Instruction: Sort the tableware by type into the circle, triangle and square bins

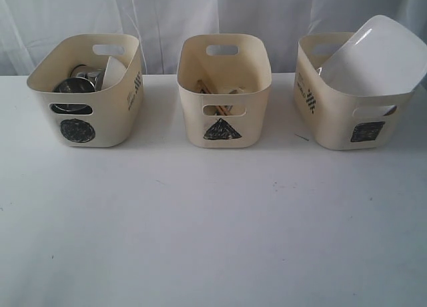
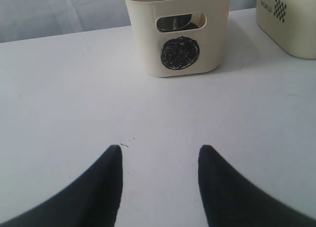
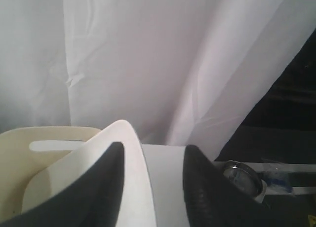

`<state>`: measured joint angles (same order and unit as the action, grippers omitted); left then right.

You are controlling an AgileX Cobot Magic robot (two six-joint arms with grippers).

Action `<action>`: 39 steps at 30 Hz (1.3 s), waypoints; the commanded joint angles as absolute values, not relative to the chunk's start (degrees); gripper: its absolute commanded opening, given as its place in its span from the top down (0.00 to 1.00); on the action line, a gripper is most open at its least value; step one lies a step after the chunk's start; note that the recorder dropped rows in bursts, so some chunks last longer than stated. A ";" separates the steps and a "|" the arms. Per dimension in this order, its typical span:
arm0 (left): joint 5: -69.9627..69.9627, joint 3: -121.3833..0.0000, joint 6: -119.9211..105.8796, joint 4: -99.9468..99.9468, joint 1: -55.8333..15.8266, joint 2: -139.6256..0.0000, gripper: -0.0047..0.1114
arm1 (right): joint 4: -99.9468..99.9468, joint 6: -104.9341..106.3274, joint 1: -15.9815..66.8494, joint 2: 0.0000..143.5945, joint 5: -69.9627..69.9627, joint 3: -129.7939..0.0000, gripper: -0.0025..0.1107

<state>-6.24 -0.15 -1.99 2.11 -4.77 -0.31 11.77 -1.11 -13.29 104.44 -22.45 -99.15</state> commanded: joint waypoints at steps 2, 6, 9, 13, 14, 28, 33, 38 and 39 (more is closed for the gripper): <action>-5.93 0.00 -1.67 2.55 -4.64 0.00 0.51 | 11.68 -5.41 -13.69 96.39 -23.13 -94.36 0.76; -5.93 0.00 -1.67 2.55 -4.64 0.00 0.51 | 11.68 -5.41 -13.69 87.75 -22.11 -85.97 0.86; -5.93 0.00 -1.67 2.55 -4.64 0.00 0.51 | 11.68 -5.41 -13.69 80.61 -19.17 -77.19 0.94; -5.93 0.00 -1.67 2.55 -4.64 0.00 0.51 | 11.68 -5.41 -13.18 69.83 -14.35 -66.05 0.98; -5.93 0.00 -1.67 2.55 -4.64 0.00 0.51 | 11.68 -5.41 -13.03 66.80 -12.94 -62.91 0.98; -5.93 0.00 -1.67 2.55 -4.64 0.00 0.51 | 11.55 -10.72 -13.03 21.24 -14.19 -23.86 0.98; -5.93 0.00 -1.67 2.55 -4.64 0.00 0.51 | 11.55 -10.27 -13.03 12.62 -21.34 -21.65 0.98; -5.93 0.00 -1.67 2.55 -4.64 0.00 0.51 | 11.15 -12.45 -13.03 7.16 -29.03 -21.59 0.98; -5.93 0.00 -1.67 2.55 -4.64 0.00 0.51 | 10.95 -13.05 -13.03 6.72 -29.03 -21.59 0.98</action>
